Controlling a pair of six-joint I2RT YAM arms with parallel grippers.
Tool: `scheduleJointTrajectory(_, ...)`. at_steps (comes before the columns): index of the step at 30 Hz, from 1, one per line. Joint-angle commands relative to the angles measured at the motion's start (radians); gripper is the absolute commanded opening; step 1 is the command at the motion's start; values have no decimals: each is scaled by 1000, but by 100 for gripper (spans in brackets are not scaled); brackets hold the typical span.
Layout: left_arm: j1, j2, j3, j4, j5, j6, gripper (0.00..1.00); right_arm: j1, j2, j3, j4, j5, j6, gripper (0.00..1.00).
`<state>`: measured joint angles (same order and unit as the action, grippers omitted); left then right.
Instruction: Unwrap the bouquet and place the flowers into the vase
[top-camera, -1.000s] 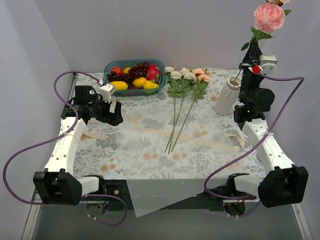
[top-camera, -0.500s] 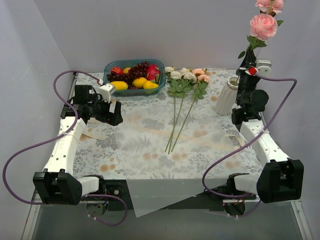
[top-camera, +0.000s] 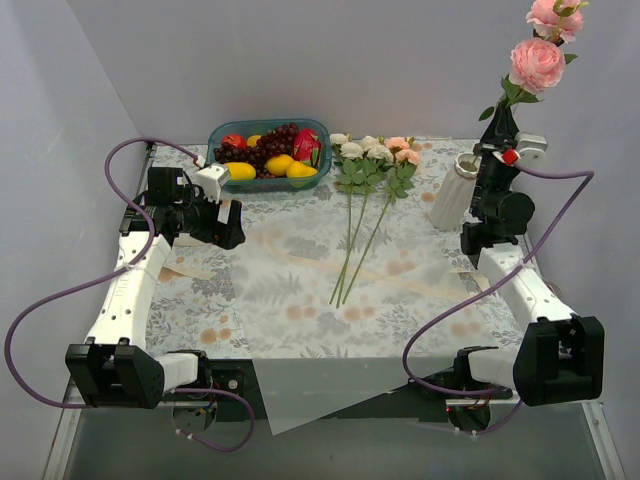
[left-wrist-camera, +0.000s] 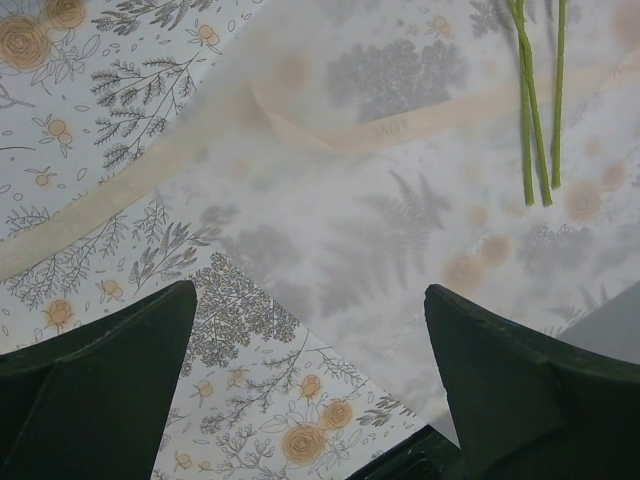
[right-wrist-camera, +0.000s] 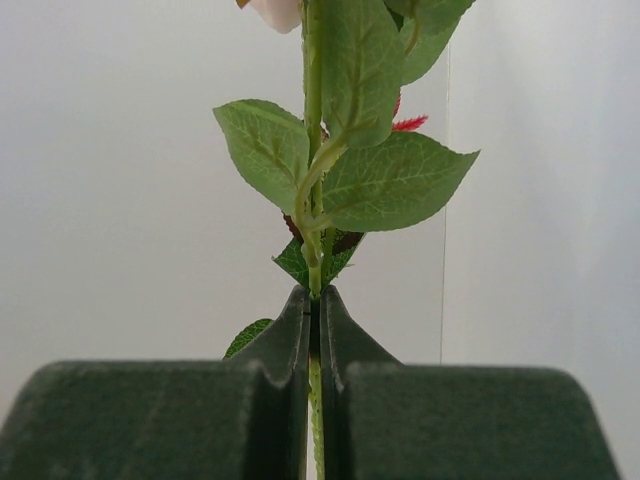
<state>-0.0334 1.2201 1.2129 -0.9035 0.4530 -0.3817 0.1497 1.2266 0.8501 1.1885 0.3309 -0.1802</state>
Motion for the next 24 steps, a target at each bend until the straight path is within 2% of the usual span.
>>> scheduleJointTrajectory(1,7,-8,37,-12,4,1,98,-7,66,-39,-60,36,18,1)
scheduleJointTrajectory(24,7,-83,-91,23,12,-13,98,-35,106,190,-188,-58,21,1)
